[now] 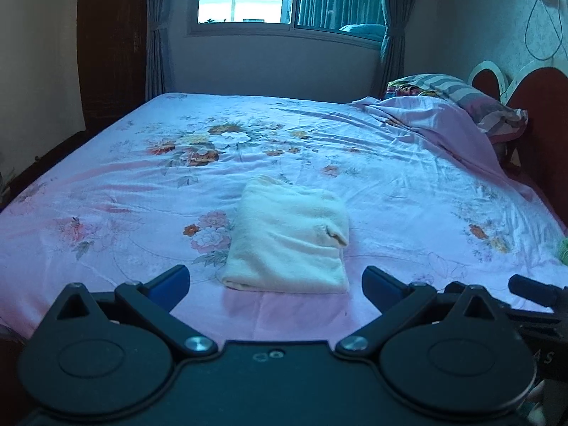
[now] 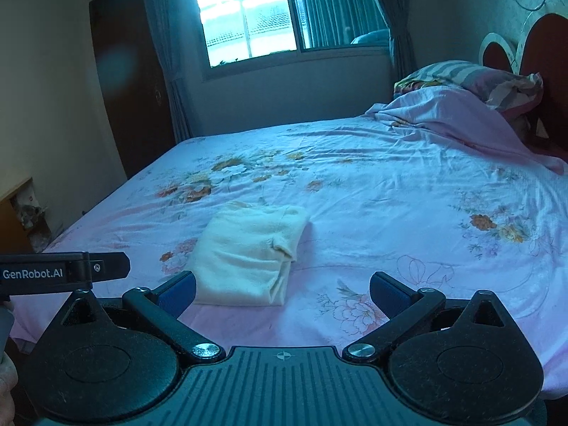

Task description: Fold small clothes

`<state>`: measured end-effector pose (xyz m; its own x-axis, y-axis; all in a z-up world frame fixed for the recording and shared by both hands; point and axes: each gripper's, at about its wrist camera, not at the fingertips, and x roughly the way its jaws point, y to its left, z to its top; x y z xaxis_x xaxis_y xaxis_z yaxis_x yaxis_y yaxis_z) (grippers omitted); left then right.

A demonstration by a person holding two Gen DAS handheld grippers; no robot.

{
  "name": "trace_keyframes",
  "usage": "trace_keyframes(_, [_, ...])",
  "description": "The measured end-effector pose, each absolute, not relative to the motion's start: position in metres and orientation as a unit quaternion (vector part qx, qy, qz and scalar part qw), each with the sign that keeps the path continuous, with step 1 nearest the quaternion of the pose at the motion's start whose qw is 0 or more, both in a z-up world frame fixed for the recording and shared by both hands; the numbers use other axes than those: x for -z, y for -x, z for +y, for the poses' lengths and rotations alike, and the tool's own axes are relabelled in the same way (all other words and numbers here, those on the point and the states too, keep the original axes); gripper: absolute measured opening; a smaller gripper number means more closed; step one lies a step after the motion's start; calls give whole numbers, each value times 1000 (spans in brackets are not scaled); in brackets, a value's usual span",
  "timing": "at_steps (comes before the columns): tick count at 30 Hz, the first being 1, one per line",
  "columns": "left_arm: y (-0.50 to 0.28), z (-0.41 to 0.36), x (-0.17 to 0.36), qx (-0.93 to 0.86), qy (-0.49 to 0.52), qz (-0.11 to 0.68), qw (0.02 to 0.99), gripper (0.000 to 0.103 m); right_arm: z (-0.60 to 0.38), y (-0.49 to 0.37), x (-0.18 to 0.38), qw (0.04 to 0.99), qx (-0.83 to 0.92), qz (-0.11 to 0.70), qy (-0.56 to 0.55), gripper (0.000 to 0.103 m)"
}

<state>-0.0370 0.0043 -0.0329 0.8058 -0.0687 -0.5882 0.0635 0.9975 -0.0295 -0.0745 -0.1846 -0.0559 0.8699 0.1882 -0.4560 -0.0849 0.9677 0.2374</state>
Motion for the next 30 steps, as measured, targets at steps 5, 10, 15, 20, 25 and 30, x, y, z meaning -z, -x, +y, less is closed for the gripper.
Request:
trace_keyframes(5, [40,-3,32,27,3,312,950,102,-192,76,58,962,-77,241,-102,103])
trace_keyframes(10, [39,-11,33,9,-13,314,949,101,-200,78,60,965,-76,231,-98,103])
trace_keyframes(15, [38,-16,36,24,-6,313,949,101,-210,77,55,967,-64,225,-97,103])
trace_keyframes(20, [36,-20,37,27,-6,316,948,101,-212,75,47,972,-69,218,-58,103])
trace_keyframes(25, [37,-24,39,24,-6,320,947,101,-220,83,47,974,-71,202,-66,103])
trace_keyframes(30, [39,-25,38,25,2,317,948,102,-223,85,44,977,-72,194,-62,103])
